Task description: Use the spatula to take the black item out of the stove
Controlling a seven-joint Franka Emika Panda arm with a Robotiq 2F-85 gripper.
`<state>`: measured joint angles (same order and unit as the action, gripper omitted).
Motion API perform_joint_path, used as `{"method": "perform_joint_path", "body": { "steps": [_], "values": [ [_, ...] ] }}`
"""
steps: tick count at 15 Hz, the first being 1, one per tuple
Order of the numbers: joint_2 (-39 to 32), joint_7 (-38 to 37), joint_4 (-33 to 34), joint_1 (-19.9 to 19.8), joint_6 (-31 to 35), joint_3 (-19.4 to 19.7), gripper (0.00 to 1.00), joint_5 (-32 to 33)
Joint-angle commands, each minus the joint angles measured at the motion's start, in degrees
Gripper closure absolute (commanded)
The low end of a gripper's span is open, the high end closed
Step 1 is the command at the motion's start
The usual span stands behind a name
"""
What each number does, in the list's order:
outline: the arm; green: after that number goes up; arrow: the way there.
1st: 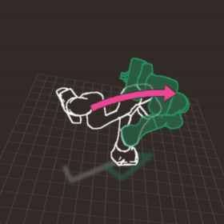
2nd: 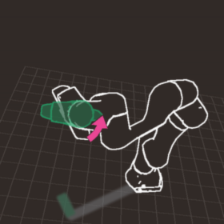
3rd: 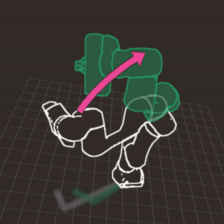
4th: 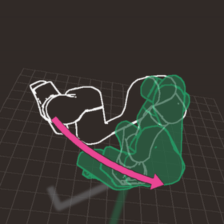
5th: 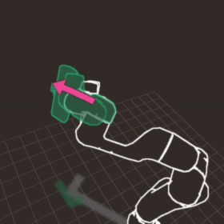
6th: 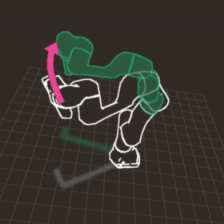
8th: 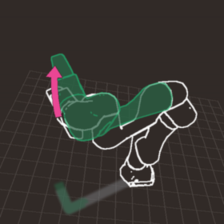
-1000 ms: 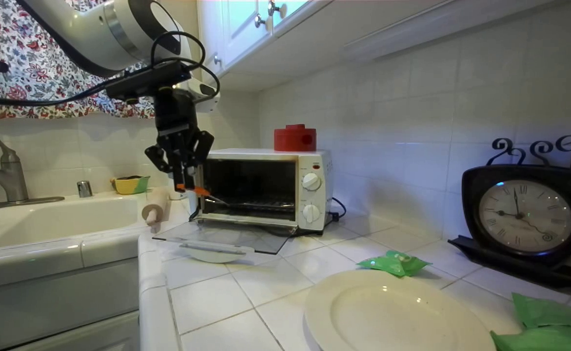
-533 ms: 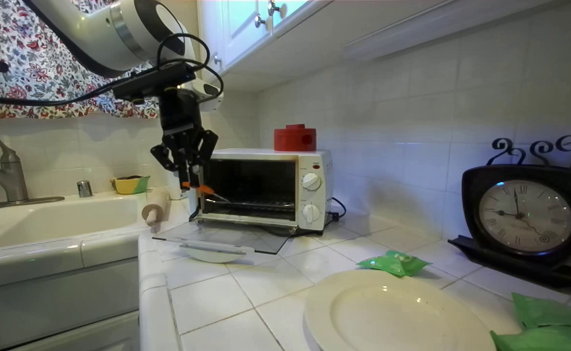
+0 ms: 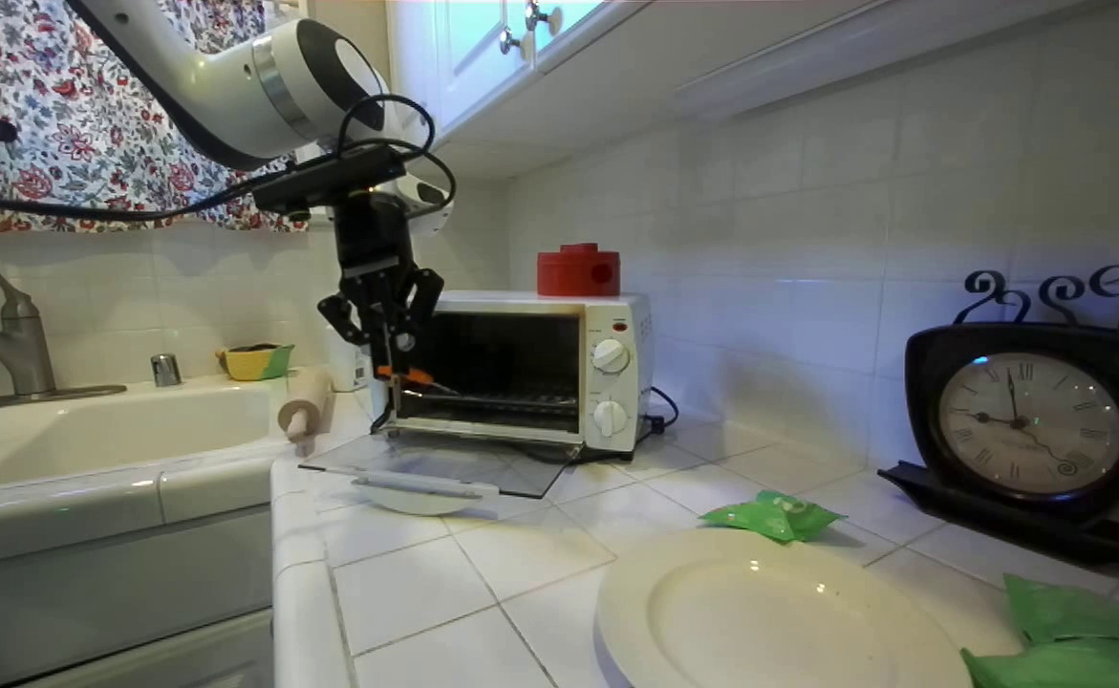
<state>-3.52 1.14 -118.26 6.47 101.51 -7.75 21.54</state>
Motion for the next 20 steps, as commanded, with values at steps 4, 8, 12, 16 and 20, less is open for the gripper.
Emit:
{"method": "perform_joint_path", "body": {
  "steps": [4, 8, 12, 16, 20],
  "values": [
    [-4.01, -0.34, 5.86, 1.64, -7.26, -0.22, 0.96, 1.71],
    [-4.64, 0.22, 9.24, 2.69, -12.87, -0.76, 0.96, 1.56],
    [-6.05, 0.09, 11.98, 3.14, -13.35, -0.87, 0.96, 1.48],
    [-8.01, -0.07, 14.22, 2.91, -13.07, -0.36, 0.96, 1.12],
    [-10.1, -0.09, 16.02, 2.74, -12.04, 0.2, 0.96, 1.0]
  ]
}}
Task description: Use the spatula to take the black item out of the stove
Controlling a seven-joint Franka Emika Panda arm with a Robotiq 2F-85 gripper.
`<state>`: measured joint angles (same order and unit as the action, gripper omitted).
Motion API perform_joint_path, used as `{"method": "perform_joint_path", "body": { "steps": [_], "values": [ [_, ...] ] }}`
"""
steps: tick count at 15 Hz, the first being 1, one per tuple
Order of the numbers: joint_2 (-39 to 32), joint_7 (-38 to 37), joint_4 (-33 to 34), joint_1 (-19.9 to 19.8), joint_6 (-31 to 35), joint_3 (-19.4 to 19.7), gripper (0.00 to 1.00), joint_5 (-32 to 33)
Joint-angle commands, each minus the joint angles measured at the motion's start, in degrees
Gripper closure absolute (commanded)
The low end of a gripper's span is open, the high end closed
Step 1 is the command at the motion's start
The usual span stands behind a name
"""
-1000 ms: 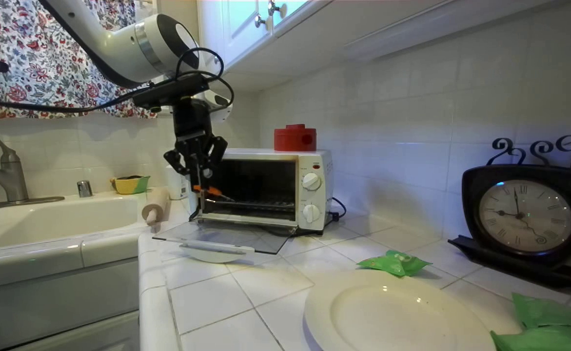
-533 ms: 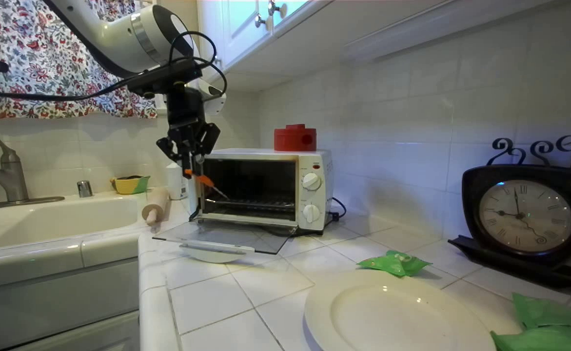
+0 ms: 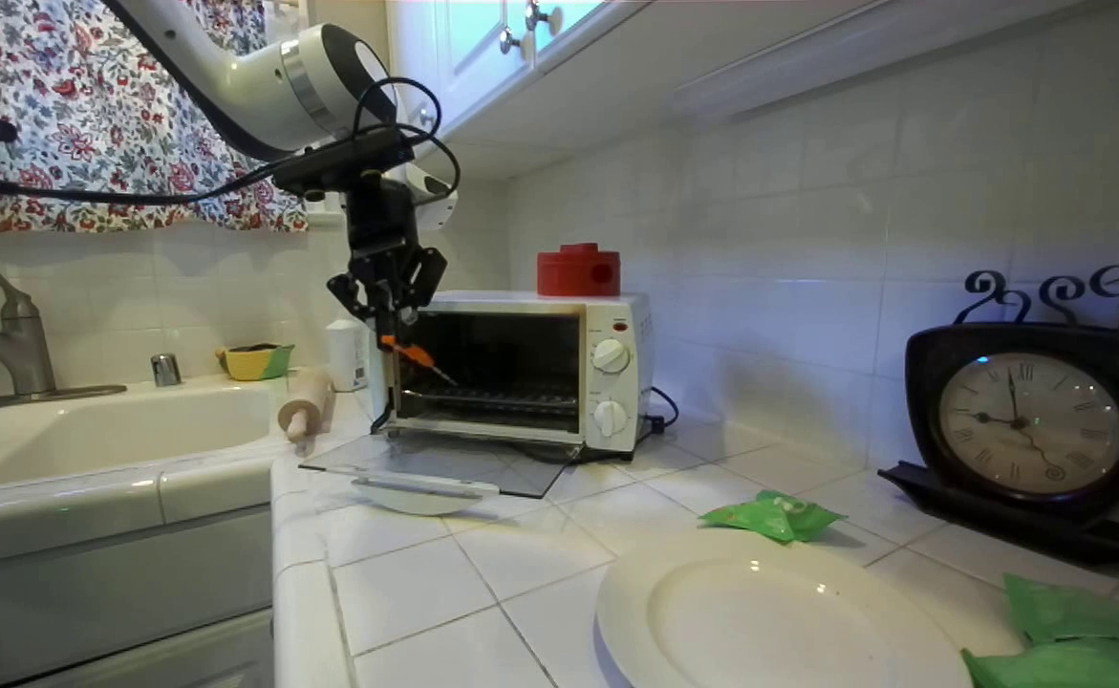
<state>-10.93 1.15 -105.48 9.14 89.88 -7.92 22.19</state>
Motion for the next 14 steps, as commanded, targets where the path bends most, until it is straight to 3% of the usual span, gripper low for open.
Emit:
{"method": "perform_joint_path", "body": {
  "steps": [1, 14],
  "values": [
    [-3.14, -0.11, 3.76, 0.09, -0.35, 0.47, 0.96, 0.22],
    [-6.4, -0.13, 6.3, 0.54, 2.3, 0.5, 0.96, -0.45]
  ]
}}
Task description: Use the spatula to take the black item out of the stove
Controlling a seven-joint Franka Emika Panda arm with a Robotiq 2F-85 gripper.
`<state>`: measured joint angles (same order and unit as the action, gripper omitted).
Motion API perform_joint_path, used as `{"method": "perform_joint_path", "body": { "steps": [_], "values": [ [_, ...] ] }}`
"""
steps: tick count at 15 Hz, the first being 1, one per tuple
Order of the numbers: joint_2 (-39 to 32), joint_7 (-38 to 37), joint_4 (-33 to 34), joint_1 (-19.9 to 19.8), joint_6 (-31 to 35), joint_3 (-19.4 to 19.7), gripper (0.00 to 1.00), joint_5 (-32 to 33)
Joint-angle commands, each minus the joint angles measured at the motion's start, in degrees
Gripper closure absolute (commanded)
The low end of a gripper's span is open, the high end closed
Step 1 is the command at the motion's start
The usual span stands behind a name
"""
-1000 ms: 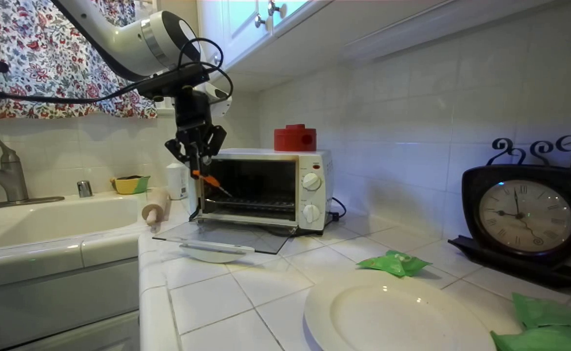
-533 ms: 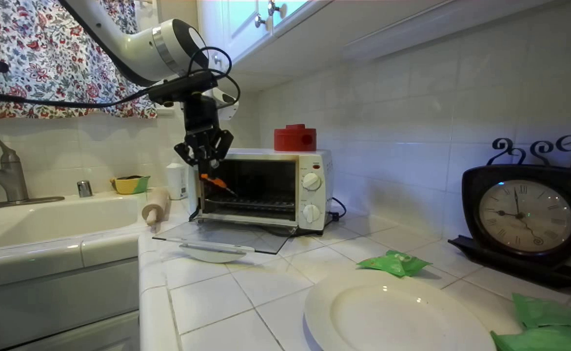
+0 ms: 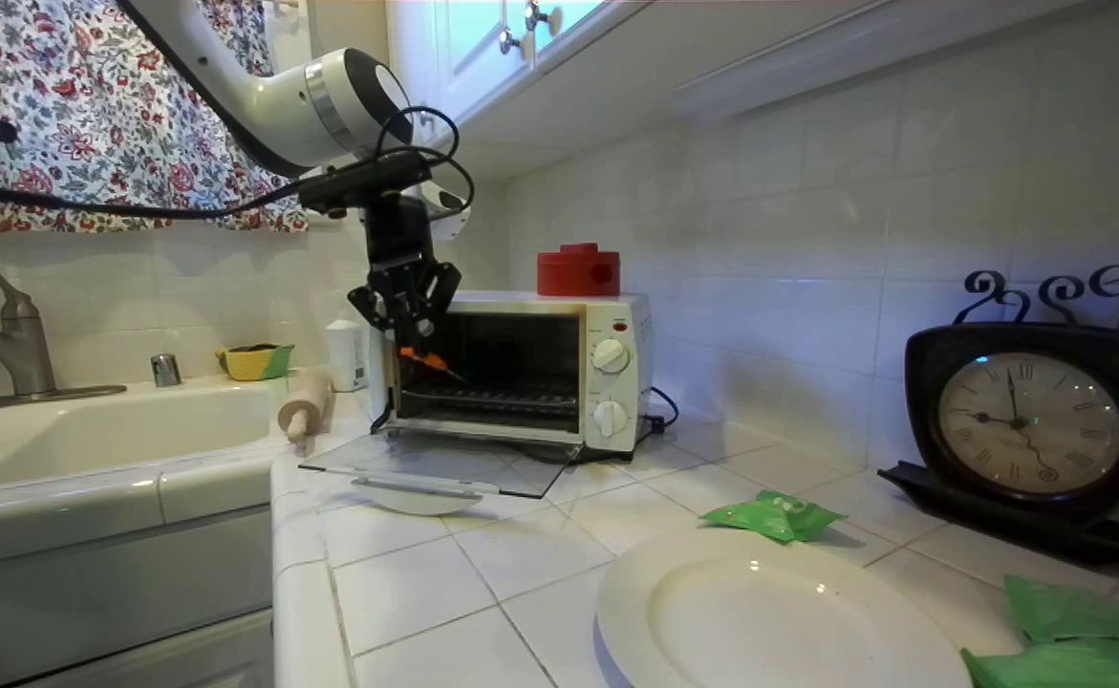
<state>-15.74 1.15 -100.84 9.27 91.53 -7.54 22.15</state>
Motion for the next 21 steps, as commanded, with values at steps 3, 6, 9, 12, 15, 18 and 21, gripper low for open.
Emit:
{"method": "perform_joint_path", "body": {
  "steps": [3, 6, 9, 12, 15, 18, 21],
  "values": [
    [-2.1, -0.02, 1.77, 0.65, 1.21, 0.02, 0.96, -0.27],
    [-2.45, -0.12, 1.98, 0.86, 1.73, 0.03, 0.96, -0.15],
    [-3.15, -0.48, 2.96, 1.45, 1.49, -0.01, 0.96, 0.34],
    [-4.89, -0.5, 5.71, 2.21, -0.21, 0.01, 0.96, 0.98],
    [-6.85, -0.37, 8.69, 3.1, -0.84, 0.12, 0.96, 1.62],
    [-8.41, 0.04, 10.46, 3.52, -0.71, 0.48, 0.96, 2.3],
    [-9.34, -0.31, 11.06, 3.17, 0.09, 1.08, 0.96, 2.37]
  ]
}}
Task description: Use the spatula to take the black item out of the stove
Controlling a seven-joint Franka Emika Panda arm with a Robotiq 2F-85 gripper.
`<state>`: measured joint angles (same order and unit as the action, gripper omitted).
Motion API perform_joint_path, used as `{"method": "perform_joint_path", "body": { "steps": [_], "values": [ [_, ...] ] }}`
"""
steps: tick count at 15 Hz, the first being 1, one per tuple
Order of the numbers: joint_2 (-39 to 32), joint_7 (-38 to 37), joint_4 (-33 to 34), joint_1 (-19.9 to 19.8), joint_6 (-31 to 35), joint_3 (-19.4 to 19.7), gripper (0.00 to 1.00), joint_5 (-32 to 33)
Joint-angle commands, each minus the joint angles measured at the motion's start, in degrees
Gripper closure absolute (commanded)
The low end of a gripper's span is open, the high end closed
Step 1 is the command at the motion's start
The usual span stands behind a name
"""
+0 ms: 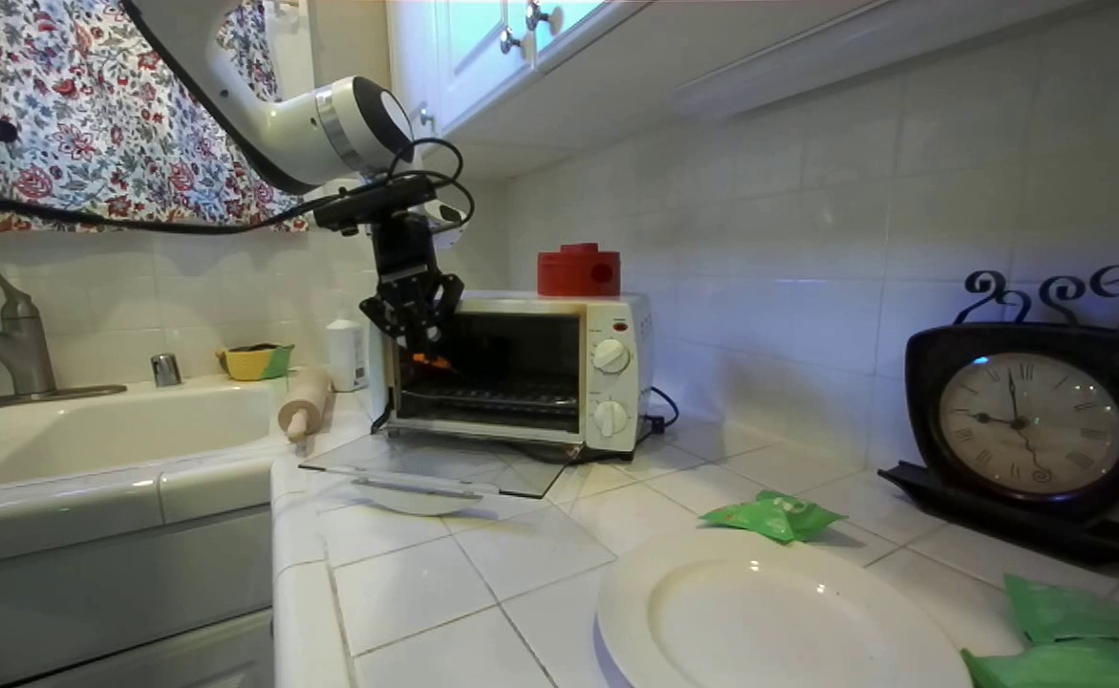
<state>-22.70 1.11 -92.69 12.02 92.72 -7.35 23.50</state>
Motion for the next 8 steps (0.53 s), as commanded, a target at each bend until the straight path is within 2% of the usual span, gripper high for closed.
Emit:
{"method": "perform_joint_path", "body": {
  "steps": [1, 8],
  "values": [
    [-2.17, -0.67, 2.56, 0.36, -1.02, 1.16, 0.96, 1.08],
    [2.97, -2.13, -4.04, 0.09, 0.8, 1.36, 0.96, 0.57]
  ]
}}
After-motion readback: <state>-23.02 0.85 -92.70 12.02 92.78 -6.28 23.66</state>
